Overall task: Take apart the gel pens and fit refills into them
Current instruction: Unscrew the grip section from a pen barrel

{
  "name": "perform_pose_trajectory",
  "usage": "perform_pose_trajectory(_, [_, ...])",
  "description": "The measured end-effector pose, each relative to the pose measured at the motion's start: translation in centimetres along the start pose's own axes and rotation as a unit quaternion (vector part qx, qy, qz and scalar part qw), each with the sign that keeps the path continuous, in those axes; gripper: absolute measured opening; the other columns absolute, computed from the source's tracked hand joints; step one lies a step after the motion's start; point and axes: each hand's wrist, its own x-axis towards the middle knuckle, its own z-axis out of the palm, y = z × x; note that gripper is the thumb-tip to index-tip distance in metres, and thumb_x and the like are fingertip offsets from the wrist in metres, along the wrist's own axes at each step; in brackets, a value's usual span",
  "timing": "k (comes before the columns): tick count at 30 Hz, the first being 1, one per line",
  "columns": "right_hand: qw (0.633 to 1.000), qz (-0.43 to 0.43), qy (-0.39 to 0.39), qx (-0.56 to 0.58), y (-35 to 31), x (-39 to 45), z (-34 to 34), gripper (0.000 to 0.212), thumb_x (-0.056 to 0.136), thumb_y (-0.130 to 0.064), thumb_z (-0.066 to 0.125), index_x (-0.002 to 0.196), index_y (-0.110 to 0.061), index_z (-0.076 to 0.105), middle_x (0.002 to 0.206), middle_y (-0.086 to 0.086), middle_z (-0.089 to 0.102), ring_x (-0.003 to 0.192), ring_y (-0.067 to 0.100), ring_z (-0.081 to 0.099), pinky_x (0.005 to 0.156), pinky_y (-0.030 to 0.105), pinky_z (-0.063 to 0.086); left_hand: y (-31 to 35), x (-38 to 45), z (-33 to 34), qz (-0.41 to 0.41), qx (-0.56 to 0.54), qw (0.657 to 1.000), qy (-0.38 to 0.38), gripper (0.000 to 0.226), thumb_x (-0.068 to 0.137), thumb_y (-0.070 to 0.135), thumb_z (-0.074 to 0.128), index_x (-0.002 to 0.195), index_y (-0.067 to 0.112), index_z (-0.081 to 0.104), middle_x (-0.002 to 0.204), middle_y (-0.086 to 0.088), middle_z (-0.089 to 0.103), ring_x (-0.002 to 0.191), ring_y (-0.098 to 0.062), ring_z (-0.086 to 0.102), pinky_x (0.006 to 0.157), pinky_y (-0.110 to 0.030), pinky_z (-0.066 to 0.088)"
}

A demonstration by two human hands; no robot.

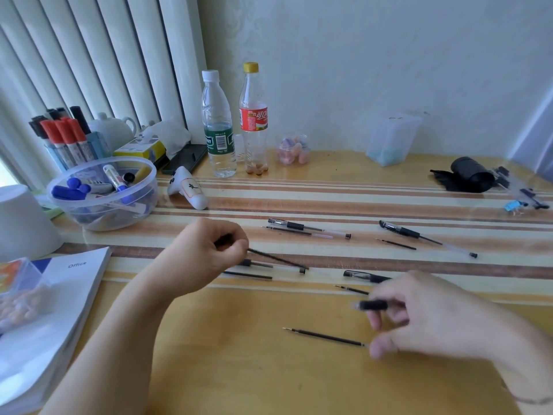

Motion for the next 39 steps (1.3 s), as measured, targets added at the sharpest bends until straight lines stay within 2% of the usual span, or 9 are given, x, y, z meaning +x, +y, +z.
perform_pose_trajectory(3, [0.996, 0.001, -0.031, -0.083, -1.0, -0.1, 0.6, 0.043, 0.056, -0.065, 0.075, 0.088, -0.039, 0.062, 0.063, -0.016, 0.052, 0.066, 0.005, 0.053, 0.068, 0.03, 0.05, 0.3, -0.1, 1.0, 0.003, 0.047, 0.996, -0.074, 0.021, 0.085, 0.014, 0.062, 0.065, 0.017, 0.068, 0.055, 0.004, 0.054, 0.049, -0.004, 0.043, 0.05, -0.018, 0.038])
perform_pose_trajectory(6, [0.995, -0.004, -0.052, -0.084, -1.2, -0.6, 0.5, 0.032, 0.068, -0.058, 0.071, 0.089, -0.036, 0.061, 0.062, -0.017, 0.051, 0.058, 0.003, 0.047, 0.059, 0.027, 0.042, 0.7, -0.4, 1.9, 0.016, 0.065, 0.987, -0.147, 0.018, 0.084, 0.016, 0.063, 0.067, 0.021, 0.068, 0.057, 0.007, 0.055, 0.051, -0.005, 0.046, 0.051, -0.015, 0.039])
perform_pose_trajectory(10, [0.991, -0.028, -0.07, -0.11, -1.5, -1.1, 0.6, 0.028, 0.075, -0.056, 0.061, 0.091, -0.033, 0.062, 0.063, -0.015, 0.051, 0.058, 0.003, 0.046, 0.055, 0.022, 0.035, 0.8, -0.6, 2.1, 0.008, 0.099, 0.973, -0.21, 0.006, 0.082, 0.029, 0.066, 0.078, 0.029, 0.071, 0.073, 0.001, 0.065, 0.058, -0.005, 0.05, 0.057, -0.024, 0.046])
perform_pose_trajectory(20, [0.986, -0.065, -0.101, -0.113, -1.7, -1.6, 0.8, 0.024, 0.073, -0.047, 0.058, 0.089, -0.029, 0.063, 0.06, -0.01, 0.051, 0.058, 0.007, 0.044, 0.056, 0.022, 0.039, 1.4, -1.1, 1.5, -0.001, 0.118, 0.962, -0.246, 0.013, 0.075, 0.039, 0.077, 0.083, 0.03, 0.073, 0.056, 0.011, 0.046, 0.053, -0.004, 0.041, 0.051, -0.019, 0.034])
perform_pose_trajectory(26, [0.989, -0.071, -0.128, 0.025, -1.8, -1.7, 0.3, 0.014, 0.076, -0.041, 0.065, 0.079, -0.028, 0.066, 0.051, -0.009, 0.042, 0.052, 0.008, 0.036, 0.053, 0.022, 0.029, 1.0, -1.1, 1.2, -0.009, 0.105, 0.96, -0.26, 0.014, 0.075, 0.039, 0.077, 0.084, 0.029, 0.074, 0.058, 0.009, 0.05, 0.053, -0.004, 0.041, 0.053, -0.023, 0.036])
perform_pose_trajectory(31, [0.995, -0.037, -0.061, 0.068, -0.1, -0.8, 0.2, 0.015, 0.076, -0.04, 0.069, 0.079, -0.026, 0.069, 0.054, -0.01, 0.044, 0.052, 0.006, 0.036, 0.054, 0.023, 0.031, 0.9, -0.8, 0.3, -0.011, 0.101, 0.977, -0.188, 0.008, 0.08, 0.036, 0.074, 0.081, 0.029, 0.074, 0.049, 0.016, 0.047, 0.048, -0.004, 0.04, 0.048, -0.015, 0.033])
perform_pose_trajectory(34, [0.996, -0.031, -0.045, 0.076, 0.2, -0.2, 0.4, 0.015, 0.077, -0.037, 0.068, 0.077, -0.022, 0.068, 0.054, -0.008, 0.045, 0.051, 0.006, 0.035, 0.053, 0.023, 0.031, 1.0, -0.7, 0.5, 0.007, 0.095, 0.988, -0.123, 0.008, 0.081, 0.038, 0.072, 0.08, 0.03, 0.072, 0.053, 0.008, 0.051, 0.05, -0.006, 0.043, 0.049, -0.017, 0.036])
perform_pose_trajectory(37, [0.997, -0.018, -0.032, 0.066, 0.1, 0.2, 0.6, 0.014, 0.078, -0.035, 0.069, 0.075, -0.021, 0.068, 0.051, -0.01, 0.044, 0.049, 0.007, 0.035, 0.05, 0.021, 0.029, 1.6, -0.4, 1.9, 0.074, 0.053, 0.995, -0.04, 0.003, 0.084, 0.031, 0.071, 0.084, 0.029, 0.072, 0.078, 0.011, 0.067, 0.075, -0.004, 0.062, 0.069, -0.024, 0.052])
perform_pose_trajectory(39, [0.998, -0.015, -0.029, 0.057, 0.1, 0.3, 0.8, 0.015, 0.077, -0.036, 0.068, 0.076, -0.021, 0.067, 0.05, -0.012, 0.044, 0.048, 0.006, 0.035, 0.051, 0.022, 0.029, 2.3, -0.4, 3.1, 0.148, 0.045, 0.987, -0.034, 0.002, 0.085, 0.027, 0.07, 0.085, 0.026, 0.071, 0.091, 0.015, 0.067, 0.088, -0.004, 0.064, 0.077, -0.028, 0.054])
